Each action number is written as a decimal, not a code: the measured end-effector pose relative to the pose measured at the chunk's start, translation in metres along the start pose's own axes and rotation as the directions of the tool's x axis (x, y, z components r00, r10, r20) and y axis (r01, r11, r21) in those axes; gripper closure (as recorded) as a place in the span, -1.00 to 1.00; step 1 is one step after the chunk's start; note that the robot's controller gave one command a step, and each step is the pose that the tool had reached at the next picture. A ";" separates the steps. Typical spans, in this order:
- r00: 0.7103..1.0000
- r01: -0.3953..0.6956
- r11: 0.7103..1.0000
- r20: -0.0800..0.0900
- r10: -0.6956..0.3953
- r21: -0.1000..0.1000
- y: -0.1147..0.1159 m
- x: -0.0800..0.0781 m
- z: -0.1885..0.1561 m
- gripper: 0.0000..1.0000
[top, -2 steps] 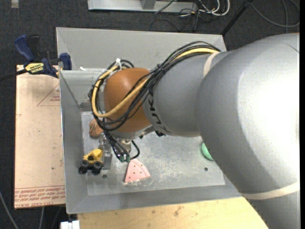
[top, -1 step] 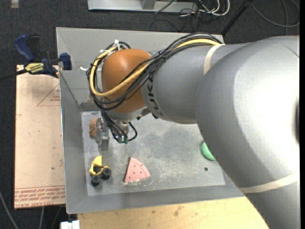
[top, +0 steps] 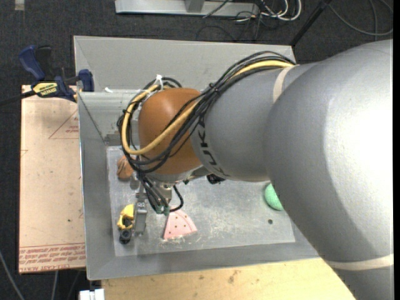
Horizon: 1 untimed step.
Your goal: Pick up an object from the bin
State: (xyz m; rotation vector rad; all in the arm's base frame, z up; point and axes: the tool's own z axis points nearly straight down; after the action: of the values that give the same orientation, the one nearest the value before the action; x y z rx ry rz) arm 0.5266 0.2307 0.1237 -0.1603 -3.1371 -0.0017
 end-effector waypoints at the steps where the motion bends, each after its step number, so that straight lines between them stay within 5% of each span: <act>1: 1.000 -0.001 1.000 0.000 0.001 0.000 0.000 0.000 0.000 -1.00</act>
Offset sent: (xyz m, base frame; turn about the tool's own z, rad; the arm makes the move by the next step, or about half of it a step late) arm -0.0153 -0.0058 -0.0537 -0.0724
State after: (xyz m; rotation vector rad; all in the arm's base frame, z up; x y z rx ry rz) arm 0.5267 0.2303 0.1236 -0.1619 -3.1368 -0.0016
